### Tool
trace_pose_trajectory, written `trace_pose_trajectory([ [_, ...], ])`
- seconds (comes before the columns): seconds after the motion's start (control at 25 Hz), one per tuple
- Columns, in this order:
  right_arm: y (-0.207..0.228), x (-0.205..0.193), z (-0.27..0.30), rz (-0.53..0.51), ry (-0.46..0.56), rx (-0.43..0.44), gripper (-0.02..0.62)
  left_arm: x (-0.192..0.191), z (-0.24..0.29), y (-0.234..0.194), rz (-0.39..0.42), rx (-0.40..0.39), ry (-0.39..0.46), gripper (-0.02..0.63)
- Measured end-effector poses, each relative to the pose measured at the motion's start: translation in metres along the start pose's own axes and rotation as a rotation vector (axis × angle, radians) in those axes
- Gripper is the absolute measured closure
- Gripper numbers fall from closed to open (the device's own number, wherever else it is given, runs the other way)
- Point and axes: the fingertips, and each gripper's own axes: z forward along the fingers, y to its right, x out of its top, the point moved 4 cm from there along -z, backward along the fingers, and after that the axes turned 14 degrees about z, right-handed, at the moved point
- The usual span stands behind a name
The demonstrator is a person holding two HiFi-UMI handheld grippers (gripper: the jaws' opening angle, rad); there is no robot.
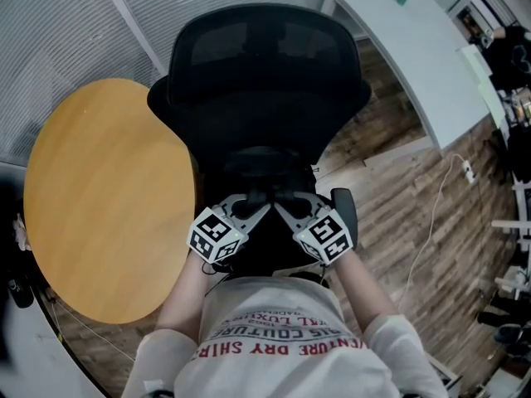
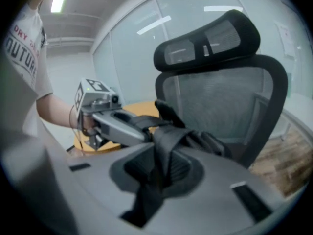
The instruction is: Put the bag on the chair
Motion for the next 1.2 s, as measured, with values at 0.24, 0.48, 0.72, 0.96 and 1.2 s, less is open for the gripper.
trace_pose_trajectory([
  [0.24,0.012,-0.027,0.014,0.050,-0.034,-0.049,0.520,-0.030,0.010,-0.003,-0.093,0.004,-0.009,0.552],
  [0.48,0.028,-0.035,0.025,0.110,-0.023,-0.075,0.477,-0.055,0.023,-0.018,-0.155,0.090,-0.022,0.526],
  [0.72,0.039,-0.037,0.021,0.176,0.037,-0.123,0.378,-0.060,0.022,-0.025,-0.231,0.176,0.031,0.384],
  [0.96,0.039,-0.030,0.001,0.177,0.091,-0.191,0.350,-0.052,0.007,-0.020,-0.174,0.263,0.051,0.356],
  [1.2,0.020,0.001,-0.032,0.137,0.213,-0.213,0.417,-0.012,-0.007,-0.002,0.006,0.325,0.077,0.396],
])
